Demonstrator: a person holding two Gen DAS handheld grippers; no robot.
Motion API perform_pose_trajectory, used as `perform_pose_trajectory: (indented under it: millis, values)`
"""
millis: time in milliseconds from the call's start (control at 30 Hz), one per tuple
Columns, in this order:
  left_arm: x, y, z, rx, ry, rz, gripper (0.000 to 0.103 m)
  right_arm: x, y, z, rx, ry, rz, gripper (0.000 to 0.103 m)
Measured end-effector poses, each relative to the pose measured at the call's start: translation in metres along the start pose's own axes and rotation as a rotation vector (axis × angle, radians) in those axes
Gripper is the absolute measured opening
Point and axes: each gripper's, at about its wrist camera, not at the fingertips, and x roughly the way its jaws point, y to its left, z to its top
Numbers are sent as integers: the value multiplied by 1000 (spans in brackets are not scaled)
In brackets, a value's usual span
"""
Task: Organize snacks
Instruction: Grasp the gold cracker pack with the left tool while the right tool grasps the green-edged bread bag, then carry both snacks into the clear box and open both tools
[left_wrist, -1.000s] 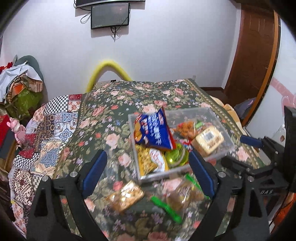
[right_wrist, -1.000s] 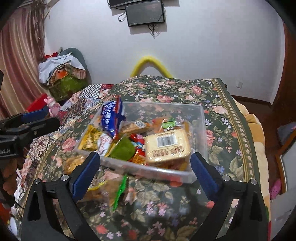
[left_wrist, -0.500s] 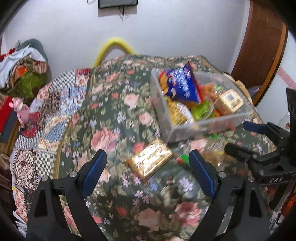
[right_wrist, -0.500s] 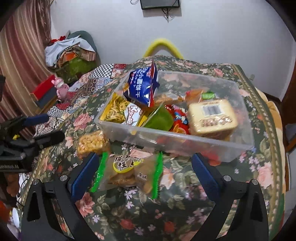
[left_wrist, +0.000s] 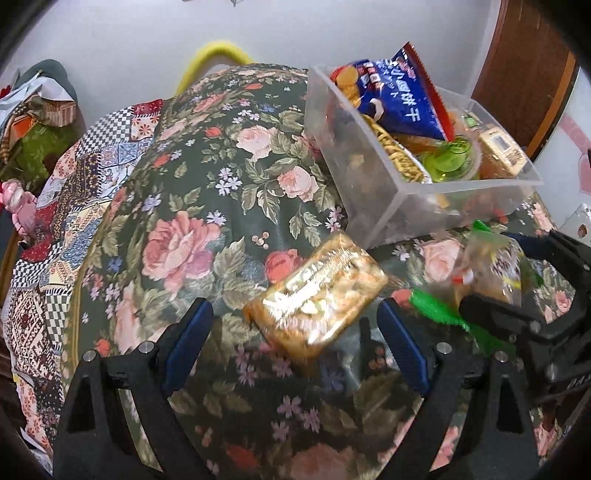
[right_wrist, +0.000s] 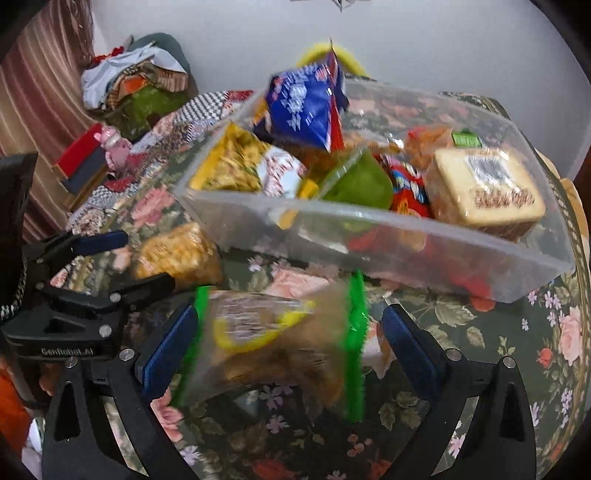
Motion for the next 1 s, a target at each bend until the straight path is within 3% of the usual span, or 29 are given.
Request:
perform_pose_trajectory:
  millis: [200,267,333,400,500,567,1000]
  values:
    - [19,-3,8,3,12,-38,91,1,-13,-4,21,1,-5,97]
    - [24,-6,9,6,7,-44,91,-3,-14,-4,14,-3,5,90]
    - [26,-9,9,11,2,-54,91,-5,-13,-4,-6,1,17,74]
    - [27,-11,8,18,1,-67,88,-6,-12,-5,-21,1,21,67]
    - [24,-13,5,28,-1,-61,69,-8,-10,-6,-37,-7,11,65]
    - [20,-13,2,19,3,-89,46,-9,-11,-7,-31,-6,16,63]
    - [-32,-14,-20,-41,-46,-50,44,-41,-22,-14,6,-49,19,59]
